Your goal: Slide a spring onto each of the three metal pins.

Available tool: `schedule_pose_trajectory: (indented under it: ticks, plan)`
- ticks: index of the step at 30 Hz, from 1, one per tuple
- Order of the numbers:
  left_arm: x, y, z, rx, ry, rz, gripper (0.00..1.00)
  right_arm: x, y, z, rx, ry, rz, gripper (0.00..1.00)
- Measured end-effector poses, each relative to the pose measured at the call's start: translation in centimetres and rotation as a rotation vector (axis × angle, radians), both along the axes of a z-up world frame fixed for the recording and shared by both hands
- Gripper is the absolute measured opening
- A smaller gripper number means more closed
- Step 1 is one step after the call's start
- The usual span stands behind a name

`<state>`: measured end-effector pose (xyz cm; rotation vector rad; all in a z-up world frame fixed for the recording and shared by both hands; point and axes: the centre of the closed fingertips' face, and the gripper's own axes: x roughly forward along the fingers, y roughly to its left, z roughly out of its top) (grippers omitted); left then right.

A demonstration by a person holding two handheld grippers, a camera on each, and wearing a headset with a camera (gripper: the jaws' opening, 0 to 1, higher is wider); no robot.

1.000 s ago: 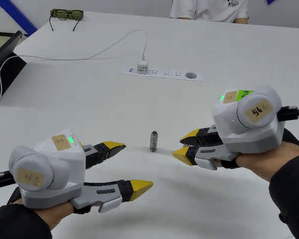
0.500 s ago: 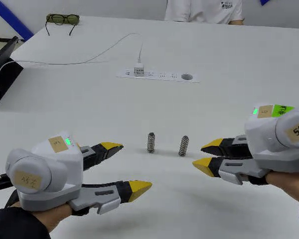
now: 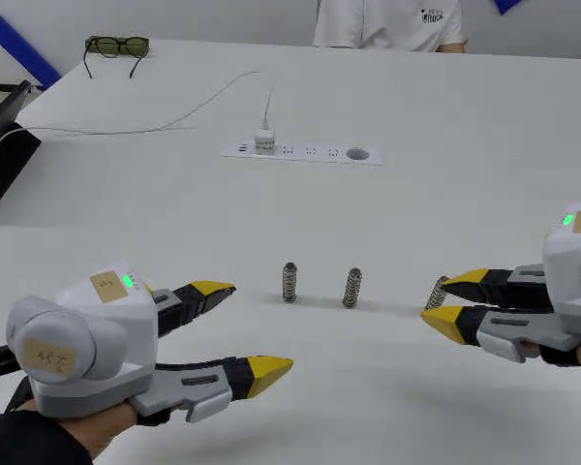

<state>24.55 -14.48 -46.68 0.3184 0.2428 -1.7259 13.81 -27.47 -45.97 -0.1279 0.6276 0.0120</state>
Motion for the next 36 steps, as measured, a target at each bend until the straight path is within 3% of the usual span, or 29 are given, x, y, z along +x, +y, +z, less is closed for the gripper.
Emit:
schedule_pose_trajectory:
  ticks: [17, 36]
  plan:
    - [-0.2, 0.1, -0.1, 0.011, -0.003, 0.002, 0.62, -2.5, -2.0, -0.4, 0.01, -0.024, -0.05, 0.37]
    - [0.1, 0.1, -0.6, 0.019, 0.013, 0.015, 0.63, -3.4, -2.3, -0.9, 0.042, -0.064, -0.061, 0.55]
